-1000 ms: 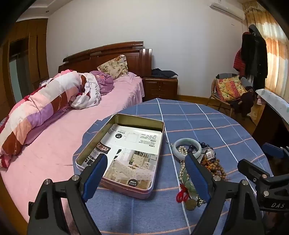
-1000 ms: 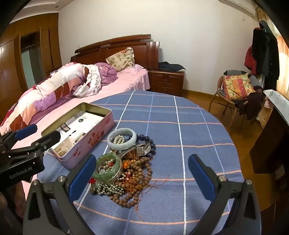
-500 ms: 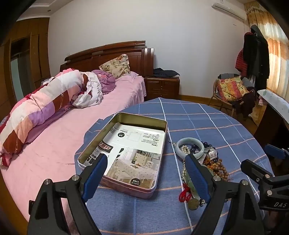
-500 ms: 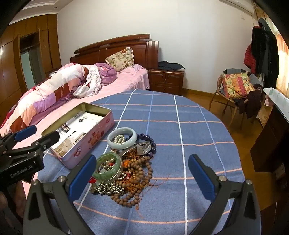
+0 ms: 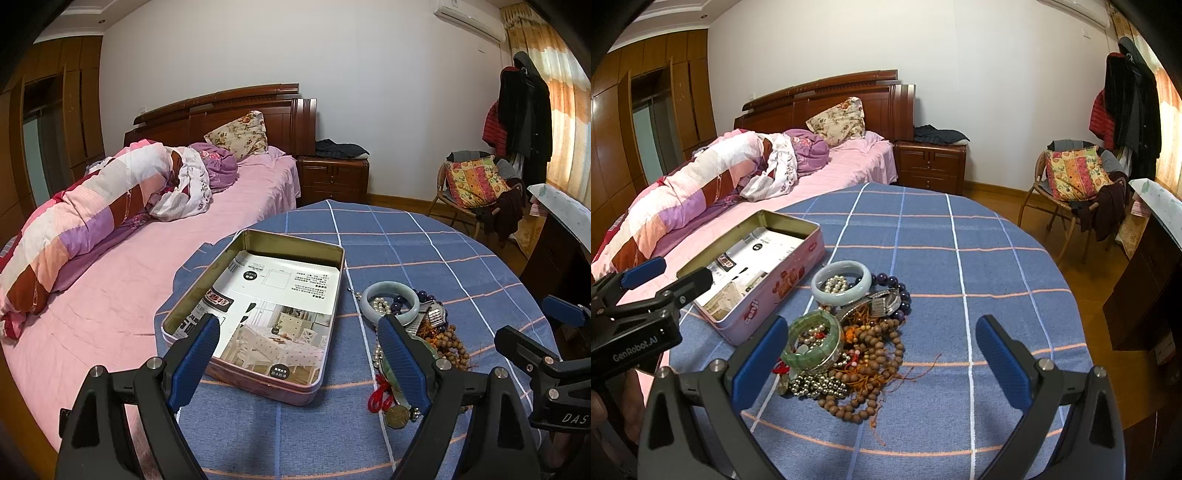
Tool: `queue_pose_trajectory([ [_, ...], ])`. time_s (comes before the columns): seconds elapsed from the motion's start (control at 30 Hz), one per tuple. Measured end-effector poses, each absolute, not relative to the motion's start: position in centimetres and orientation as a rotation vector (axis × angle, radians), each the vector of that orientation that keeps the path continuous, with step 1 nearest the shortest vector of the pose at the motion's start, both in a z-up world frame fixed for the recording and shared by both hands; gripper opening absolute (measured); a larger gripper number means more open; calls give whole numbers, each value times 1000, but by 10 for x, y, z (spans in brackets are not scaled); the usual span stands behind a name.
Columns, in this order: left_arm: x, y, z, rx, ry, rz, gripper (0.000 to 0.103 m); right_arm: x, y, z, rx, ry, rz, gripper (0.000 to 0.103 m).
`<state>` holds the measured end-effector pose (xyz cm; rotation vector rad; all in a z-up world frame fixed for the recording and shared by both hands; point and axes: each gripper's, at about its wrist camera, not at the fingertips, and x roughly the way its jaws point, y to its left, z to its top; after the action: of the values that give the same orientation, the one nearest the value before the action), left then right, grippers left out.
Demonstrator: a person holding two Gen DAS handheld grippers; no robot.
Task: Organize jewelry
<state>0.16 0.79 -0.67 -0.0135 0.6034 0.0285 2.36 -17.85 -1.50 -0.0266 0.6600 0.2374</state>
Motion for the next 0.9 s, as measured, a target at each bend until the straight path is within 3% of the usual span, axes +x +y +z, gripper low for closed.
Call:
queue_pose_trajectory([
  [0.9,1,9,-4,-16,603,33,87,23,-176,-17,-22,662,239,103],
])
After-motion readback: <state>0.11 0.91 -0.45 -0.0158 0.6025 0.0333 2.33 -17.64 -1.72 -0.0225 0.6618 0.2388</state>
